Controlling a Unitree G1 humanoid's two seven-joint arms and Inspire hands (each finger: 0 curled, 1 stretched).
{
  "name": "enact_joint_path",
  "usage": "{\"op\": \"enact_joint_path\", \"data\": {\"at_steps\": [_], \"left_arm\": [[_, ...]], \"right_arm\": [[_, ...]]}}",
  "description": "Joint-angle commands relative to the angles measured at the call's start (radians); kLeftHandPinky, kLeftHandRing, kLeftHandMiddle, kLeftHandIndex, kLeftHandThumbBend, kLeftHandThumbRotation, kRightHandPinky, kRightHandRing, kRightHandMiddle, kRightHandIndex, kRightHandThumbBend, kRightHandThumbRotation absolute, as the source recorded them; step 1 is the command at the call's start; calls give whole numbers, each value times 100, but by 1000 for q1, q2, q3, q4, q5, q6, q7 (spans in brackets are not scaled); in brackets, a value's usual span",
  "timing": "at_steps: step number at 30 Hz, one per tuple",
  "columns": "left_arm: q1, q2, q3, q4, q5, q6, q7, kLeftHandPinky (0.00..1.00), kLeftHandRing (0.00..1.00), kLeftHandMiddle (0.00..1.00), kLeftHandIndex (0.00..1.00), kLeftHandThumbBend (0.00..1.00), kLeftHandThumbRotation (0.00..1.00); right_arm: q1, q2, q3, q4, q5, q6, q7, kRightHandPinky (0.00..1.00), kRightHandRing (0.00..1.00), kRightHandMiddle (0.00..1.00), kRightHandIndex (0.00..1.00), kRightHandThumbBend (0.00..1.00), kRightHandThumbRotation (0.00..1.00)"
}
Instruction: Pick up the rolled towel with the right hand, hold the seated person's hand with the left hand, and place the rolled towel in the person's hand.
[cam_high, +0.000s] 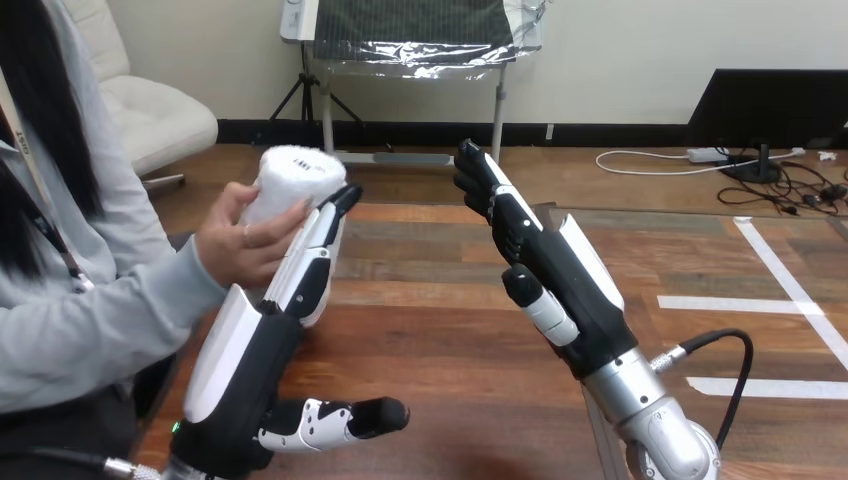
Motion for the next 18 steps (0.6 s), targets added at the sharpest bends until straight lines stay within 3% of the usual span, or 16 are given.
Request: {"op": "enact_joint_path", "data": {"at_steps": [1, 14, 18], "left_arm": [[-28, -18, 2, 12, -44, -32, -14, 100, 100, 100, 100, 100, 87], [-33, -34, -3, 47, -140, -72, -83, 100, 100, 100, 100, 100, 80], [-34, -36, -6, 53, -168, -88, -102, 100, 100, 100, 100, 100, 79]], "right_arm": [[-19, 4, -26, -39, 30, -26, -2, 100, 100, 100, 100, 100, 100], [0, 11, -23, -54, 77, -46, 31, 100, 100, 100, 100, 100, 100], [10, 8, -23, -61, 64, -54, 18, 100, 100, 100, 100, 100, 100]]}}
